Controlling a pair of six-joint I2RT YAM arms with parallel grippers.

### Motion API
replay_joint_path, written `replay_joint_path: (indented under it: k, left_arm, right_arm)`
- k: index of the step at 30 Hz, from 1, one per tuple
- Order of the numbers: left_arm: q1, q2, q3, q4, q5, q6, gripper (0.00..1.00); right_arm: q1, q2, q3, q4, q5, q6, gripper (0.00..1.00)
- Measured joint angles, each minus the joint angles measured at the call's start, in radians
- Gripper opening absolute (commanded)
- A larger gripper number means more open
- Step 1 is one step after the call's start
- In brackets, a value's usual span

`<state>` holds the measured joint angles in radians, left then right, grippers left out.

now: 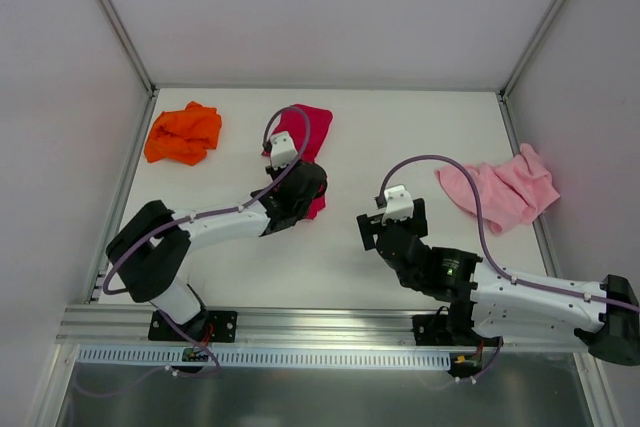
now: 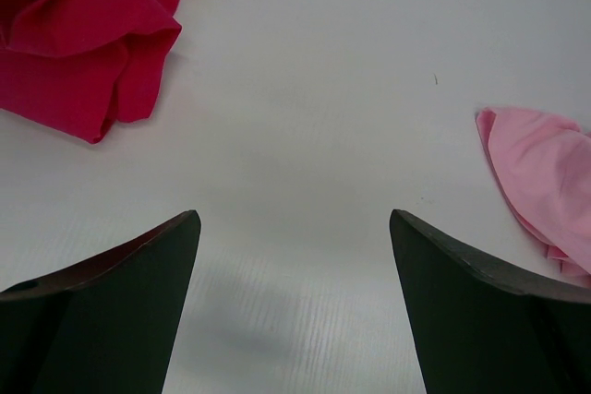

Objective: Fold and stack the t-shirts

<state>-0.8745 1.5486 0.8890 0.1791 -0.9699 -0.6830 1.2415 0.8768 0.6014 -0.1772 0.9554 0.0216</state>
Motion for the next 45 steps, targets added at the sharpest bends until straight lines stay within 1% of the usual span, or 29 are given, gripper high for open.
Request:
replay_joint_path:
  k: [5, 6, 7, 8, 10, 13, 17, 19, 22, 24, 27, 29, 31, 32, 33, 34, 35, 36, 37, 40, 45]
  left_arm:
    - [0.040, 0.082, 0.048, -0.005, 0.024, 0.000, 0.01]
    - [0.047, 0.100, 0.056, -0.011, 0.027, -0.001, 0.06]
    - [0.053, 0.116, 0.064, -0.017, 0.028, -0.003, 0.16]
    - [0.060, 0.137, 0.080, -0.031, 0.029, -0.004, 0.36]
    - [0.074, 0.183, 0.122, -0.058, 0.035, -0.004, 0.84]
    - [0.098, 0.229, 0.163, -0.053, 0.050, 0.006, 0.96]
    - [0.111, 0.229, 0.162, -0.001, 0.056, 0.058, 0.98]
    - [0.111, 0.212, 0.155, 0.029, 0.072, 0.095, 0.98]
    - [0.110, 0.140, 0.110, 0.081, 0.084, 0.134, 0.98]
    - [0.110, 0.057, 0.055, 0.120, 0.097, 0.152, 0.98]
    - [0.110, -0.055, -0.019, 0.150, 0.106, 0.153, 0.95]
    - [0.109, -0.116, -0.063, 0.154, 0.110, 0.145, 0.85]
    - [0.101, -0.174, -0.113, 0.155, 0.124, 0.129, 0.72]
    - [0.093, -0.203, -0.138, 0.146, 0.126, 0.116, 0.56]
    - [0.083, -0.224, -0.155, 0.135, 0.129, 0.103, 0.48]
    - [0.073, -0.240, -0.167, 0.119, 0.134, 0.089, 0.37]
    - [0.066, -0.249, -0.172, 0.108, 0.140, 0.078, 0.23]
    - [0.060, -0.255, -0.177, 0.100, 0.150, 0.067, 0.06]
    - [0.055, -0.257, -0.179, 0.087, 0.157, 0.051, 0.00]
    - [0.049, -0.255, -0.183, 0.051, 0.174, 0.029, 0.00]
    - [0.043, -0.214, -0.184, 0.031, 0.198, -0.006, 0.00]
  right_arm:
    - [0.000, 0.002, 0.000, 0.000, -0.003, -0.004, 0.89]
    - [0.000, 0.002, 0.000, 0.000, -0.003, -0.005, 0.89]
    - [0.000, 0.002, 0.000, 0.000, -0.004, -0.005, 0.89]
    - [0.000, 0.002, 0.000, 0.000, -0.005, -0.006, 0.89]
    - [0.001, 0.003, 0.000, 0.000, -0.012, -0.007, 0.89]
    - [0.007, 0.020, 0.000, 0.004, -0.029, -0.010, 0.89]
    - [0.023, 0.095, 0.012, 0.007, -0.045, -0.033, 0.89]
    - [0.030, 0.140, 0.027, 0.005, -0.045, -0.039, 0.89]
    - [0.043, 0.183, 0.048, 0.004, -0.040, -0.045, 0.89]
    - [0.050, 0.182, 0.050, 0.006, -0.028, -0.048, 0.88]
    - [0.057, 0.155, 0.047, 0.014, 0.010, -0.048, 0.86]
    - [0.059, 0.096, 0.029, 0.027, 0.044, -0.047, 0.86]
    - [0.061, 0.006, -0.001, 0.035, 0.080, -0.043, 0.85]
    - [0.061, -0.040, -0.014, 0.037, 0.098, -0.039, 0.85]
    - [0.061, -0.084, -0.024, 0.038, 0.115, -0.036, 0.85]
    - [0.061, -0.124, -0.032, 0.038, 0.130, -0.033, 0.85]
    - [0.061, -0.151, -0.038, 0.038, 0.142, -0.031, 0.85]
    - [0.061, -0.173, -0.041, 0.039, 0.151, -0.029, 0.85]
    - [0.061, -0.186, -0.042, 0.039, 0.160, -0.028, 0.85]
    - [0.061, -0.180, -0.042, 0.038, 0.172, -0.020, 0.86]
    - [0.061, -0.127, -0.042, 0.033, 0.175, -0.010, 0.87]
